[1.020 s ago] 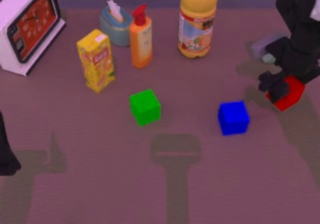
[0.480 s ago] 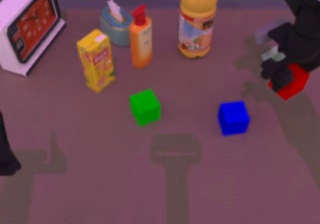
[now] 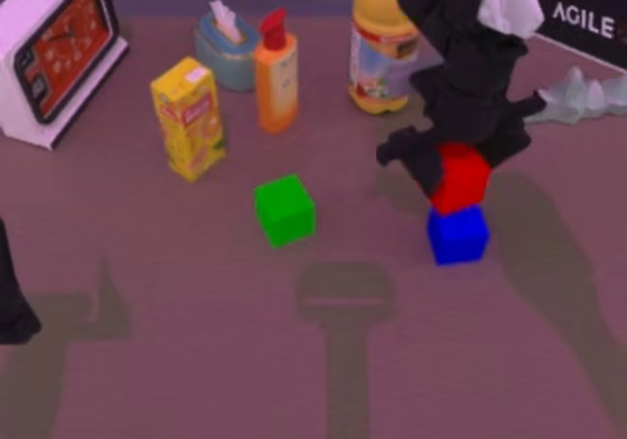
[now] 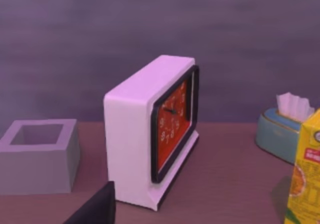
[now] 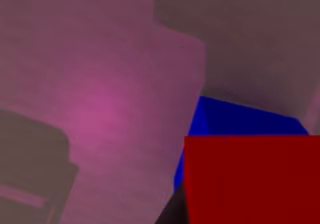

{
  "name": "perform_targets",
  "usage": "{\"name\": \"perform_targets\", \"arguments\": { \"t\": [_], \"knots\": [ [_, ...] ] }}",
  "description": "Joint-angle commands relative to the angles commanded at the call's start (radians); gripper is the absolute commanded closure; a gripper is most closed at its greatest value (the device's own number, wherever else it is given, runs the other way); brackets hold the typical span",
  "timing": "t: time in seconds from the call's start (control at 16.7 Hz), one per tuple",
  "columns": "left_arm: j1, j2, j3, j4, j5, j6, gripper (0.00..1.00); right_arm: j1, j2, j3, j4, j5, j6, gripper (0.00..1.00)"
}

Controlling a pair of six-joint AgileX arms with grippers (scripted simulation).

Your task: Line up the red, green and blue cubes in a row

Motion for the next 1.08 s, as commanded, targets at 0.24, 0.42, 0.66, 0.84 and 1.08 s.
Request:
{"name": "perform_targets", "arguments": {
  "t": [0.24,0.42,0.66,0.84,1.08],
  "knots": [
    [0.000,0.000,0.000,0.000,0.000,0.000,0.00,0.200,0.037,0.064,-0.051,0.003,0.387,1.00],
    [0.000,0.000,0.000,0.000,0.000,0.000,0.00,0.341,0.052,0.107,-0.080,0.007,0.652,1.00],
    [0.000,0.000,0.000,0.000,0.000,0.000,0.00,0.477,0.046,0.143,-0.095,0.015,0.866,1.00],
    [0.000,0.000,0.000,0.000,0.000,0.000,0.00,0.511,0.040,0.151,-0.095,0.018,0.914,1.00],
    [0.000,0.000,0.000,0.000,0.000,0.000,0.00,0.507,0.042,0.148,-0.094,0.017,0.914,1.00]
  ]
}}
